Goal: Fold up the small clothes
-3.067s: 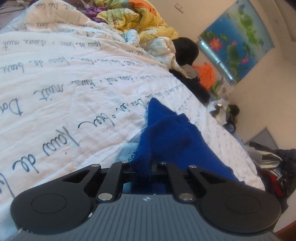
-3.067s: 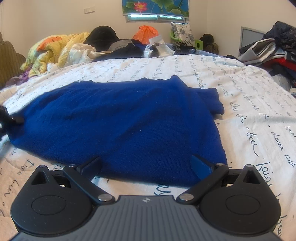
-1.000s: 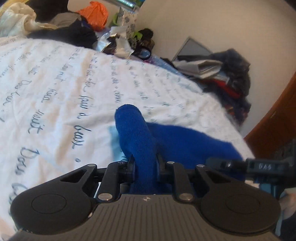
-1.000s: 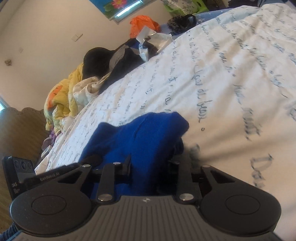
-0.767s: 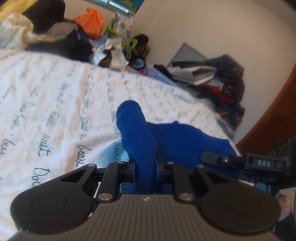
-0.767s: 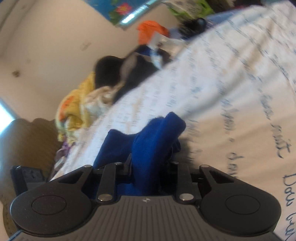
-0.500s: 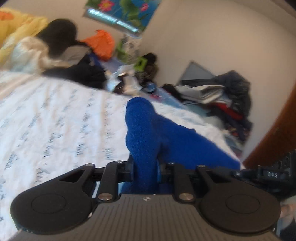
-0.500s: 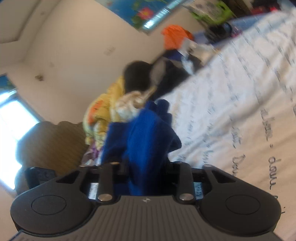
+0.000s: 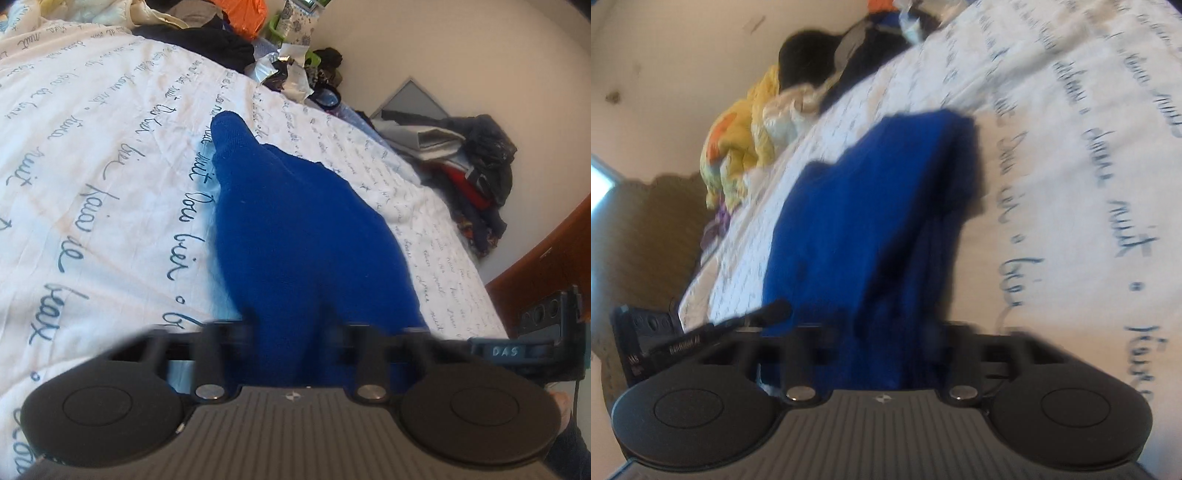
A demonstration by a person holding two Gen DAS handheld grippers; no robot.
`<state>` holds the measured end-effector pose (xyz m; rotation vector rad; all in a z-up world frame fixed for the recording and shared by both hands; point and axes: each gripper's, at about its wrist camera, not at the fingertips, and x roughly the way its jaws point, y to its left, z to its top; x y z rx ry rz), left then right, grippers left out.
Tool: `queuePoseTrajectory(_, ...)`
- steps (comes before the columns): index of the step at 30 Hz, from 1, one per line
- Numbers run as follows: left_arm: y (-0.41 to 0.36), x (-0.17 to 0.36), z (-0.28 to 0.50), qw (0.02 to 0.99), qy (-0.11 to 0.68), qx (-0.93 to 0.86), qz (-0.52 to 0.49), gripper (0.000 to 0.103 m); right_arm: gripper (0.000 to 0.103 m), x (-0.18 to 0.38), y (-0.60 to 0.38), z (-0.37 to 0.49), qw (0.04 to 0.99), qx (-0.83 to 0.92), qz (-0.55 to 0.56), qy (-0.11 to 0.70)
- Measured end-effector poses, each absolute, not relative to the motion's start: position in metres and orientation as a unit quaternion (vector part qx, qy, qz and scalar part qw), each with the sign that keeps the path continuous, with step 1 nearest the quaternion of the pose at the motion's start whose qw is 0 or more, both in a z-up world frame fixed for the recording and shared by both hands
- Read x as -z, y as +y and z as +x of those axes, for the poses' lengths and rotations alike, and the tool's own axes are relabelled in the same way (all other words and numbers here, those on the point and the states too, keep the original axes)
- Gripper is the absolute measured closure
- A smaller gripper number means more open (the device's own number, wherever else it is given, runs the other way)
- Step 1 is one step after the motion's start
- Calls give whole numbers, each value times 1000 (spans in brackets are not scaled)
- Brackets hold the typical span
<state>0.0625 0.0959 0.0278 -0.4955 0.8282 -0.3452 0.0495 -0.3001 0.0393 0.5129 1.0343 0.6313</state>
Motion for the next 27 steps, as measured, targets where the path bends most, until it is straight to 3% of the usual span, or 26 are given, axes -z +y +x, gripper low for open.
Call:
queuePoseTrajectory(6,108,-77,21,880,354,196,-248,92,91,-97,-309,15,801,-352,233,424)
queuePoseTrajectory(8,108,-82,-13,873,356,225,-245,87,91,-105,-317,-14,792,-373,232,424)
queuePoseTrajectory(9,107,-77,-25,872,367,227,-229,69,86,-99,-318,-27,786,-372,229,438)
queuePoseTrajectory(10,108,-67,-36,876,377,216,-210,44,83,-90,-319,-37,777,-366,222,461)
queuePoseTrajectory(12,115,-52,-45,900,360,164,-184,16,46,-73,-323,-40,768,-345,214,496)
queuePoseTrajectory(14,121,-48,-34,904,357,143,-190,17,38,-67,-339,-27,790,-306,247,470)
queuePoseTrajectory(17,115,-45,3,895,360,156,-210,18,38,-59,-354,11,795,-279,313,439)
queuePoseTrajectory(20,95,-38,47,899,371,151,-174,25,39,-45,-336,52,803,-255,291,453)
queuePoseTrajectory(21,89,-31,62,898,380,148,-165,38,43,-40,-329,62,811,-254,284,445)
queuePoseTrajectory(22,87,-28,71,906,364,145,-162,42,50,-38,-324,70,814,-253,280,441)
queuePoseTrajectory(23,83,-26,81,911,357,144,-148,48,78,-34,-317,80,810,-254,277,451)
queuePoseTrajectory(24,80,-25,89,918,349,136,-129,59,84,-30,-312,86,810,-259,276,447)
queuePoseTrajectory(27,77,-26,103,920,348,128,-123,73,87,-31,-307,92,817,-262,265,440)
